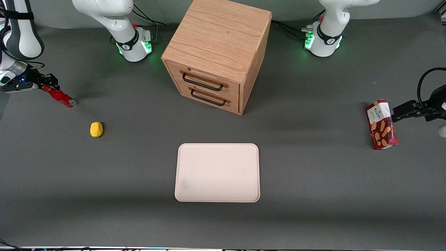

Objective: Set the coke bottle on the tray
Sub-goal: 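Close the right gripper on the bottle and lift it off the table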

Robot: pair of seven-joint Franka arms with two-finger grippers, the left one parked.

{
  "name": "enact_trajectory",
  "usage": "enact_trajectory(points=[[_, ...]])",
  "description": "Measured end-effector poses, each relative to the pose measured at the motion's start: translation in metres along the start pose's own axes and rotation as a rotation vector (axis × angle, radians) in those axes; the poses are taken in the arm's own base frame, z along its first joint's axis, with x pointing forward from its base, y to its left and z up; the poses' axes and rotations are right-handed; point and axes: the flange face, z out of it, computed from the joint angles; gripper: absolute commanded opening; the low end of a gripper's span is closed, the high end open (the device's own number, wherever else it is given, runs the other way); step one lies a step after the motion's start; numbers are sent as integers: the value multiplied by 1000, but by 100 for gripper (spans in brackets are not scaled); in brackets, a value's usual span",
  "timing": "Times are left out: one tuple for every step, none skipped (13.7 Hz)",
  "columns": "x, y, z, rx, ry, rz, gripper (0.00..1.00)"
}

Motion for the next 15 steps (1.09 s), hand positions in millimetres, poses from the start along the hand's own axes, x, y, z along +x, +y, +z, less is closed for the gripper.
enact_trajectory(points=[[0, 0, 0, 0, 1, -1, 60], [0, 0, -1, -1, 3, -3, 60], [1, 0, -2, -2, 5, -6, 60], [1, 0, -3, -3, 7, -8, 60], [2, -1, -4, -5, 8, -11, 58], [3, -1, -4, -6, 9, -13, 50], [4, -1, -4, -7, 9, -15, 44], [5, -1, -5, -7, 9, -17, 36], [5, -1, -5, -9, 11, -18, 18], [5, 0, -6, -11, 12, -20, 2], [6, 0, -6, -11, 12, -31, 0], [6, 0, -6, -12, 12, -42, 0], [6, 0, -6, -12, 12, -49, 0], [6, -1, -6, -12, 12, -53, 0], [6, -1, -6, -12, 12, -55, 0]])
